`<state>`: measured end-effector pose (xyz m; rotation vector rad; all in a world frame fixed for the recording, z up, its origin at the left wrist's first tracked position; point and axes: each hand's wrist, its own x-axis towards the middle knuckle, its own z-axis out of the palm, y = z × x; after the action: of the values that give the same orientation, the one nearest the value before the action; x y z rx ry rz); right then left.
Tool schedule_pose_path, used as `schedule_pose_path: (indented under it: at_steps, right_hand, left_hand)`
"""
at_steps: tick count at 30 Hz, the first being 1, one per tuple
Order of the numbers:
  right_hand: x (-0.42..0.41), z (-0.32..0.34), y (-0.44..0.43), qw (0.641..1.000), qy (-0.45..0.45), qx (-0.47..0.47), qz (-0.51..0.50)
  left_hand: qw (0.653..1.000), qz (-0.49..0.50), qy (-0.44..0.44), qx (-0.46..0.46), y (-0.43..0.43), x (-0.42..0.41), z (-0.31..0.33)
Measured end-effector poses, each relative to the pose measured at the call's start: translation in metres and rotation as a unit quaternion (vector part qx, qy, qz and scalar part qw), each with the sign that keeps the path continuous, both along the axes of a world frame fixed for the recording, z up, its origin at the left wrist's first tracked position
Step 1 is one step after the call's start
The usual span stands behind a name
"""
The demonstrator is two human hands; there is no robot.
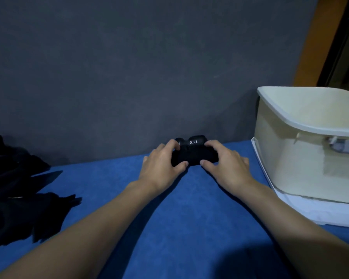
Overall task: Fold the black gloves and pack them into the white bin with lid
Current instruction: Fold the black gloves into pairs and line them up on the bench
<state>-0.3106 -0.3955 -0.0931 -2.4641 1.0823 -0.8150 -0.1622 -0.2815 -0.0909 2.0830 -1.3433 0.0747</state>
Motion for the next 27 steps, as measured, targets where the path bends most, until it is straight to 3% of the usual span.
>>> schedule_pose_path:
  at_steps: [14,27]
  right_hand:
    - [0.024,-0.003,-0.017,0.998,0.001,0.031,-0.048]
    - [0.014,0.002,-0.01,0.999,-0.013,0.037,-0.019]
  left_hand:
    - [1.0,0.009,0.016,-0.005,-0.025,0.017,-0.007]
    - [0.999,0.003,0.029,-0.03,-0.017,0.013,-0.006]
